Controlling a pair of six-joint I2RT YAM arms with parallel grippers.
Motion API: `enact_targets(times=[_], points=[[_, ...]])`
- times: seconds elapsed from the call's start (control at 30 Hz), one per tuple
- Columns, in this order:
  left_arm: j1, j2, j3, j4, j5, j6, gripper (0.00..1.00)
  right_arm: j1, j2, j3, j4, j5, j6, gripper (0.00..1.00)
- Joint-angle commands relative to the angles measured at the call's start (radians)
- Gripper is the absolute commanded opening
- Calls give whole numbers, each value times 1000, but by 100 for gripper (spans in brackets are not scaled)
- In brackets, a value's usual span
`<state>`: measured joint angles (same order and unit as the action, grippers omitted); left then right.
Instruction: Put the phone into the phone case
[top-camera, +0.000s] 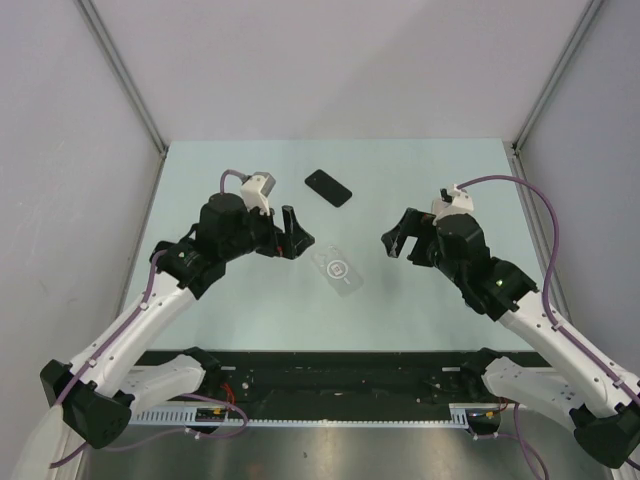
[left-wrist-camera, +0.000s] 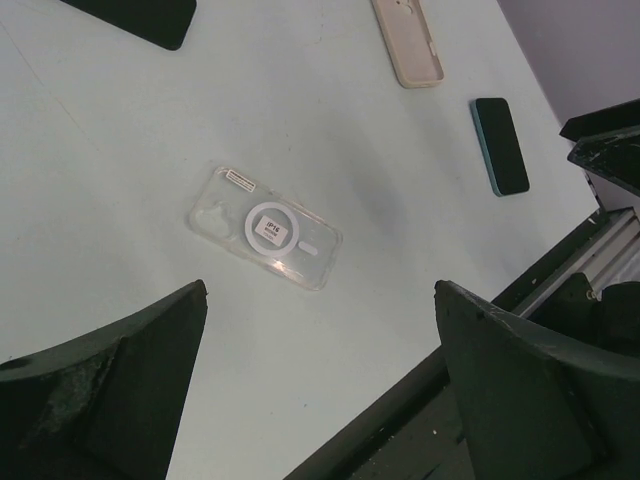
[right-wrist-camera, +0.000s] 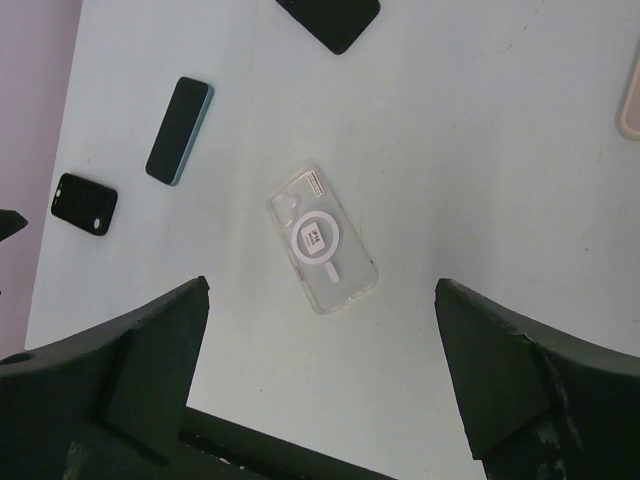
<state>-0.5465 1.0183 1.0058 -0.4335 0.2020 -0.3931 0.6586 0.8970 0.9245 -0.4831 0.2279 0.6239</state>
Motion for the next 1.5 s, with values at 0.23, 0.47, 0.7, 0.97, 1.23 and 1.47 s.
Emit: enact_targets(times=[0.23, 0.47, 0.7, 0.97, 1.23, 1.47], points=[[22, 57, 105, -105, -243, 22, 100, -5, -21, 36, -12, -4, 8, 100], [192, 224, 218, -159, -234, 65, 100, -5, -17, 34, -15, -42, -12, 100], [333, 539, 457, -198, -199, 221, 100, -4, -50, -7, 52, -162, -91, 100], [364, 775, 540, -241, -277, 392, 100, -2, -113, -47, 107, -302, -133, 100], [393, 919, 570, -241, -294, 447, 100, -8, -170, -47, 60, -299, -168, 100], [445, 996, 594, -246, -178, 471, 100, -20, -185, -47, 34, -243, -188, 100]])
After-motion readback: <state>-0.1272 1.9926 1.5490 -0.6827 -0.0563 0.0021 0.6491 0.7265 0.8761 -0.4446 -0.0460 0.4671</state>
